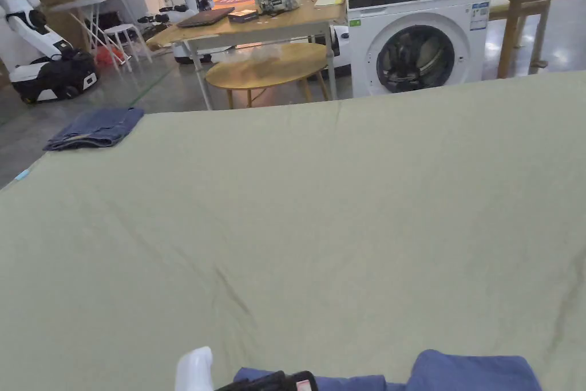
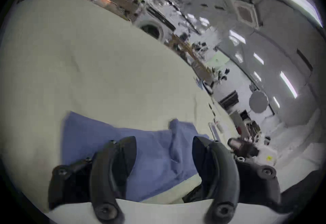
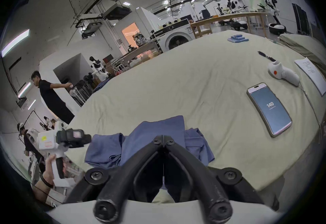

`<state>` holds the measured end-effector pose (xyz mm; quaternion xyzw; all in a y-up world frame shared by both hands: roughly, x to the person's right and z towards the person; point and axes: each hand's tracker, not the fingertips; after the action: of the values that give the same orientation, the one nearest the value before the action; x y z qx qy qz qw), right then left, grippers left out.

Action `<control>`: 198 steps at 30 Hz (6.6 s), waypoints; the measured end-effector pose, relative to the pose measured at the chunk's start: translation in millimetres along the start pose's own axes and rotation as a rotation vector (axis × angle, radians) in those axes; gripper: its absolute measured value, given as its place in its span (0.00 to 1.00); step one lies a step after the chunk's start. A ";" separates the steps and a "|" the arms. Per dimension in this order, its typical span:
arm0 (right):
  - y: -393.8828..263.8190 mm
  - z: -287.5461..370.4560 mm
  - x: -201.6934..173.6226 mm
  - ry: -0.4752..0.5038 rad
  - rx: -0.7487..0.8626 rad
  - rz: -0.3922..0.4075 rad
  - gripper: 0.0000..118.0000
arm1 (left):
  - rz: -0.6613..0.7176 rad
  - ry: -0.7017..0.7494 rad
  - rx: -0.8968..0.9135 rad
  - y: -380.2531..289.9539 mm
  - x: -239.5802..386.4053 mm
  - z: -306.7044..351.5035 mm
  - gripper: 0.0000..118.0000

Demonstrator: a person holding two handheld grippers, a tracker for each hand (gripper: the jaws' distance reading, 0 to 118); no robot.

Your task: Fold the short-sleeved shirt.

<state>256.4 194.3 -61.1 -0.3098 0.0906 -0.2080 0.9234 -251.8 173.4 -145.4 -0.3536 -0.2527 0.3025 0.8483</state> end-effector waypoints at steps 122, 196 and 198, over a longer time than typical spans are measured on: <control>109.5 -20.5 -75.6 -0.049 0.303 0.356 0.00 | -0.612 0.506 0.587 103.2 125.0 137.8 0.45; 110.6 6.7 -115.5 -0.198 0.486 0.298 0.88 | -0.589 0.475 0.727 45.5 197.8 76.6 0.74; 114.3 6.3 -113.1 -0.177 0.437 0.277 0.88 | -0.584 0.461 0.722 46.9 198.6 77.6 0.74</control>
<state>194.2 329.9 -121.5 -0.1047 0.0041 -0.0666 0.9923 -180.5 372.0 -89.7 -0.0106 -0.0272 0.0353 0.9990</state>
